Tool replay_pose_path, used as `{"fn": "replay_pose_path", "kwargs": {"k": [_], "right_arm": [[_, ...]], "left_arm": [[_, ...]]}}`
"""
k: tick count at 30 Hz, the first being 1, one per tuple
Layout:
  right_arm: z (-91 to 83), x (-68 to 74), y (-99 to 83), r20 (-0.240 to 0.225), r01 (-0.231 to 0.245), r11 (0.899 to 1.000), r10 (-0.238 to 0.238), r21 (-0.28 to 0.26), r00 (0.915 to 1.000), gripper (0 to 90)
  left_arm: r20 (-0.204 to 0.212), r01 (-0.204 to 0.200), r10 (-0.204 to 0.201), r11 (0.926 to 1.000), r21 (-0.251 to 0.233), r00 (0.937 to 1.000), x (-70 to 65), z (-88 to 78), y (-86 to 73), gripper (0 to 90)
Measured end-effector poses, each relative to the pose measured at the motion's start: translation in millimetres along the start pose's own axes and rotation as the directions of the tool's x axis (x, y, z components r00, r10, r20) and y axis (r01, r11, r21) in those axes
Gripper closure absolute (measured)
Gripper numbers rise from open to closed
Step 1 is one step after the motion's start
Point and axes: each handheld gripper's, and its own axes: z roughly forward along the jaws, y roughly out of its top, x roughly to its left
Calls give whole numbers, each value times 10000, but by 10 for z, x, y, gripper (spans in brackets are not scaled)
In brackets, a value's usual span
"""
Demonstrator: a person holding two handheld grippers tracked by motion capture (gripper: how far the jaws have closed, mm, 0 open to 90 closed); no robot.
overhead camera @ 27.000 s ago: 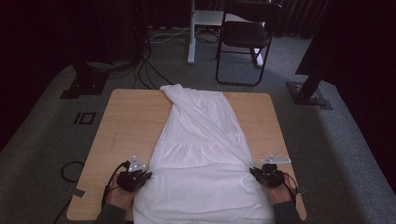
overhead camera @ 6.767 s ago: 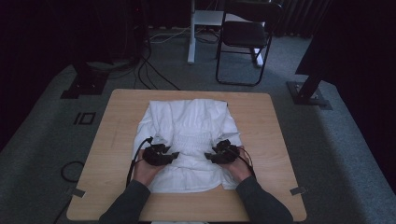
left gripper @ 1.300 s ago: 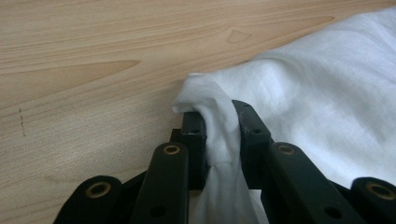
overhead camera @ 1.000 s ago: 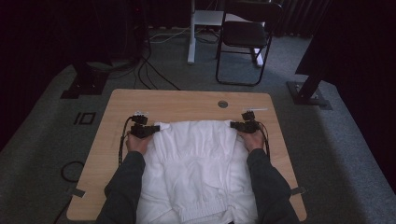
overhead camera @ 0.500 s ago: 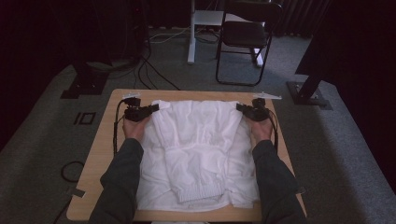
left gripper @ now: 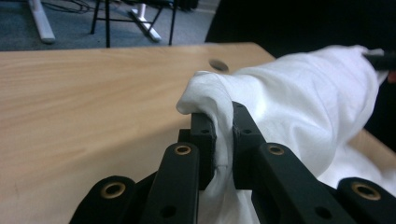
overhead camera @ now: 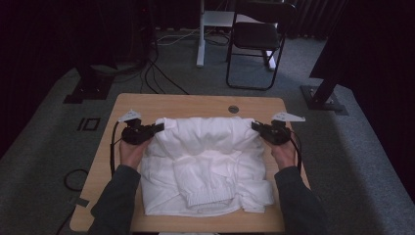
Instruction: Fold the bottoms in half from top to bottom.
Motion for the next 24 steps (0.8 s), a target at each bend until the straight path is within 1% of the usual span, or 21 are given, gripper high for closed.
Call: {"fn": "replay_pose_path", "kwargs": {"k": [1, 2, 3, 4, 6, 7, 8, 9, 12, 14, 15, 16, 17, 18, 19, 22, 23, 24], "right_arm": [[-102, 56, -136, -256, -118, 9999, 118, 15, 9996, 837], [-102, 56, -136, -256, -118, 9999, 118, 15, 9996, 837], [-155, 111, -245, -306, -54, 9998, 60, 188, 9995, 837], [-155, 111, -245, -306, -54, 9998, 60, 188, 9995, 837], [-200, 164, -344, -267, 129, 9994, -121, 313, 9996, 837], [-234, 208, -436, -296, 174, 9990, -162, 412, 9994, 837], [-234, 208, -436, -296, 174, 9990, -162, 412, 9994, 837], [-251, 226, -481, -248, 215, 9986, -204, 473, 9995, 837], [-282, 259, -623, -283, 36, 9977, -17, 674, 9996, 837], [-290, 284, -722, -244, 45, 9961, -23, 881, 9997, 837], [-298, 309, -815, -252, -8, 9943, 35, 1062, 9997, 837], [-298, 309, -815, -252, -8, 9943, 35, 1062, 9997, 837], [-295, 321, -856, -276, -41, 9929, 74, 1185, 9996, 837], [-287, 330, -895, -227, -6, 9916, 36, 1290, 9997, 836], [-277, 338, -932, -240, -22, 9897, 57, 1431, 9997, 836], [-217, 366, -1036, -259, -28, 9828, 77, 1844, 9996, 836], [-162, 390, -1099, -258, 0, 9761, 58, 2171, 9996, 836], [-162, 390, -1099, -258, 0, 9761, 58, 2171, 9996, 836]], "left_arm": [[74, -48, 48, 10000, 62, 10000, -28, -31, -36, 836], [104, -111, 110, 9998, 138, 9999, -56, -61, -68, 836], [146, -154, 152, 9997, 162, 9998, -82, -85, -101, 836], [203, -172, 168, 9996, 214, 9997, -105, -109, -135, 836], [210, -269, 261, 9990, 357, 9994, -157, -152, -208, 836], [253, -290, 279, 9986, 444, 9993, -178, -170, -249, 835], [317, -290, 274, 9983, 514, 9991, -201, -182, -293, 835], [315, -335, 316, 9974, 641, 9990, -225, -193, -339, 835], [333, -421, 387, 9934, 1068, 9987, -291, -206, -484, 834], [379, -397, 349, 9901, 1345, 9987, -321, -205, -589, 833], [327, -442, 397, 9875, 1513, 9987, -334, -200, -639, 833], [286, -429, 387, 9853, 1653, 9988, -344, -192, -691, 833], [317, -376, 324, 9826, 1821, 9990, -343, -179, -743, 833], [270, -397, 350, 9789, 2006, 9990, -344, -159, -795, 833], [151, -466, 444, 9733, 2248, 9989, -349, -132, -843, 833], [-240, -792, 897, 9550, 2860, 9957, -377, -16, -956, 833], [-395, -932, 1106, 9469, 3078, 9931, -387, 29, -983, 832], [-493, -986, 1207, 9416, 3219, 9915, -394, 75, -1007, 832]]}}
